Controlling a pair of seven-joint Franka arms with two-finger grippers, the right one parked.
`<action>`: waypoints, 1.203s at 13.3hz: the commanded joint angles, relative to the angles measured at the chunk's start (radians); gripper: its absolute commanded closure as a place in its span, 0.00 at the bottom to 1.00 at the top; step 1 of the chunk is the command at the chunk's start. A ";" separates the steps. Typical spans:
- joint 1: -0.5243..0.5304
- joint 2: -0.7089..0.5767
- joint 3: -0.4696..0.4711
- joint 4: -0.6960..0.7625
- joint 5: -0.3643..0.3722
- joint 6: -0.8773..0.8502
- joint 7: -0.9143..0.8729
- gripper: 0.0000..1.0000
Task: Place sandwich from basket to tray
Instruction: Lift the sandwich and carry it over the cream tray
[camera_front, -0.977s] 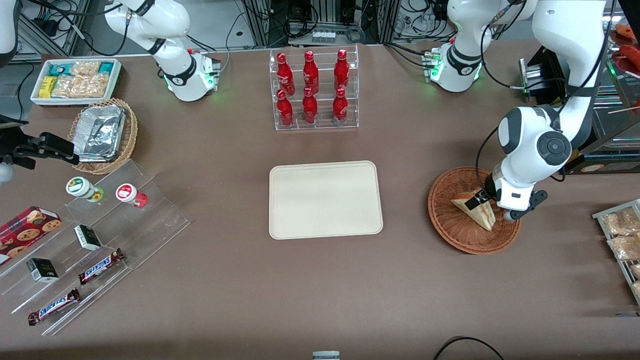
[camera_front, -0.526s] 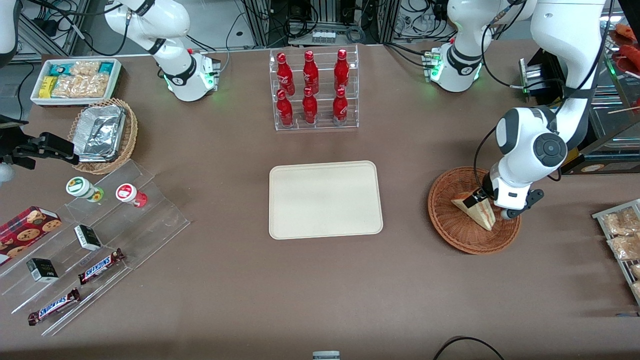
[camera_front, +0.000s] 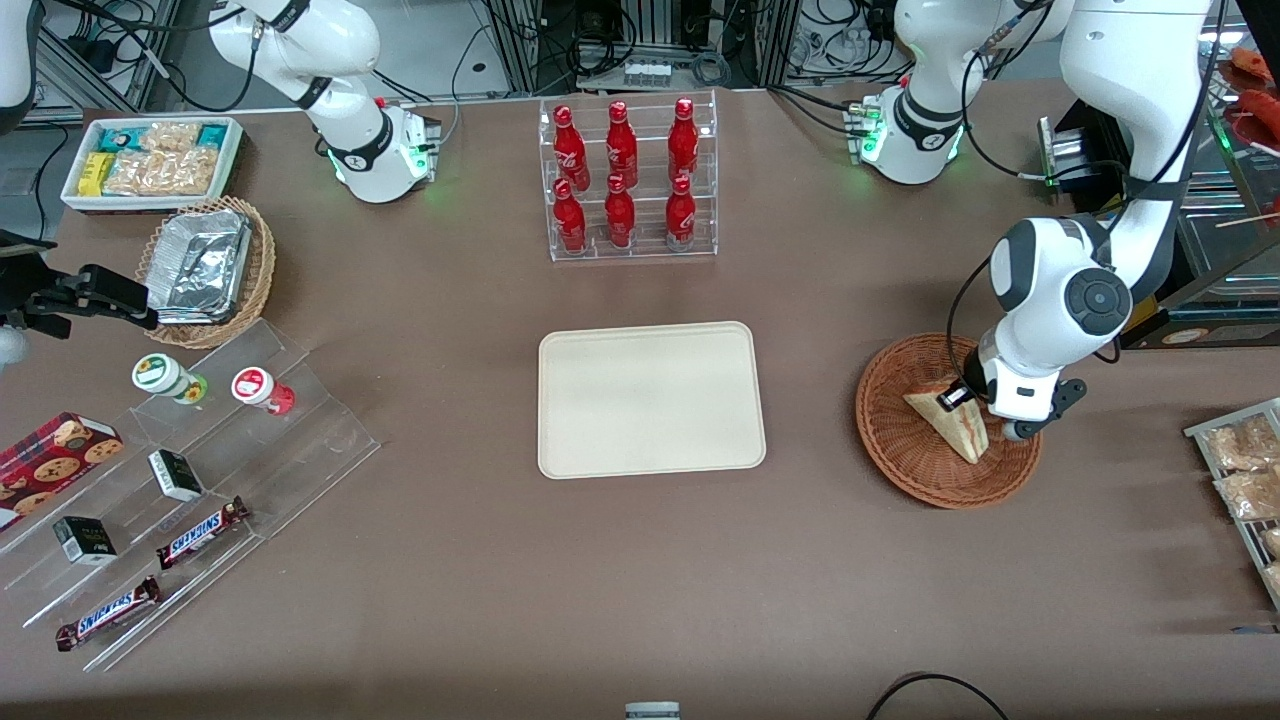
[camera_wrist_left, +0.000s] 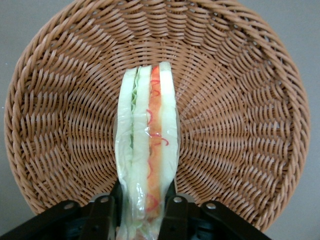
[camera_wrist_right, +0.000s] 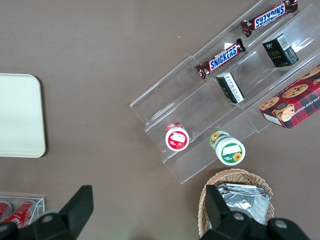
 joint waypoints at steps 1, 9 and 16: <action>-0.007 -0.032 -0.002 0.038 -0.009 -0.073 -0.005 1.00; -0.125 -0.034 -0.002 0.429 0.002 -0.490 -0.002 1.00; -0.379 0.055 -0.002 0.588 0.004 -0.534 -0.005 1.00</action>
